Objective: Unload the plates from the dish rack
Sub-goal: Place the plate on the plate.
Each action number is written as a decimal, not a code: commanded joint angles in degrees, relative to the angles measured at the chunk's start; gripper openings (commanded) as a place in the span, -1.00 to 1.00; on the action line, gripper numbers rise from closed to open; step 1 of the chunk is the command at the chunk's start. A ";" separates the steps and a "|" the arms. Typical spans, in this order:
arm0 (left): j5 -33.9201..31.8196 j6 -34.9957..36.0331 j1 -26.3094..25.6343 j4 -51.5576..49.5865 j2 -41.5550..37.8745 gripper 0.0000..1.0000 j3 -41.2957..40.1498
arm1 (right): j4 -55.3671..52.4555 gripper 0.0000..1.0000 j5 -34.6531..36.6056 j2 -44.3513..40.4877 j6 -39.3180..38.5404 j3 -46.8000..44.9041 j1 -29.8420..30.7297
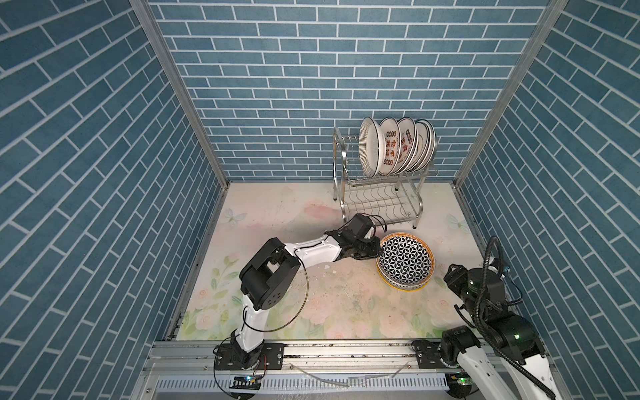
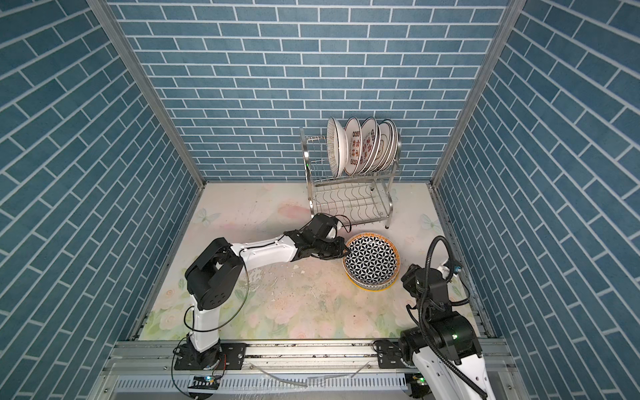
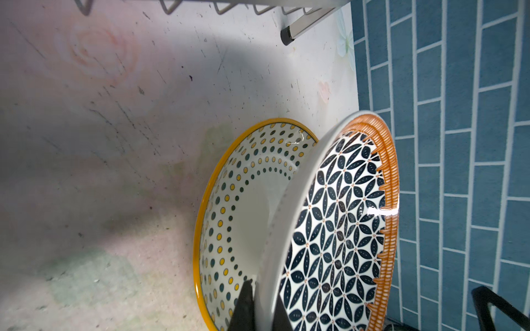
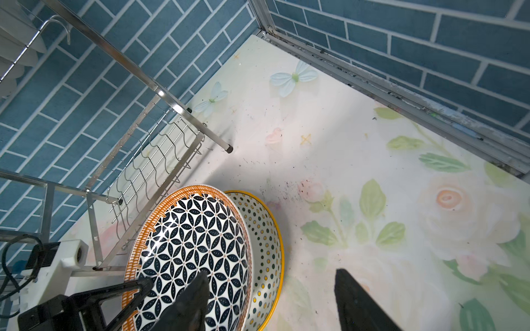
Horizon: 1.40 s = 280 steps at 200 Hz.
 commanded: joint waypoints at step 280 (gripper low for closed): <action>-2.34 5.85 -0.94 -8.45 7.82 -0.62 10.85 | -2.23 0.38 1.75 -3.02 -2.88 1.53 -0.20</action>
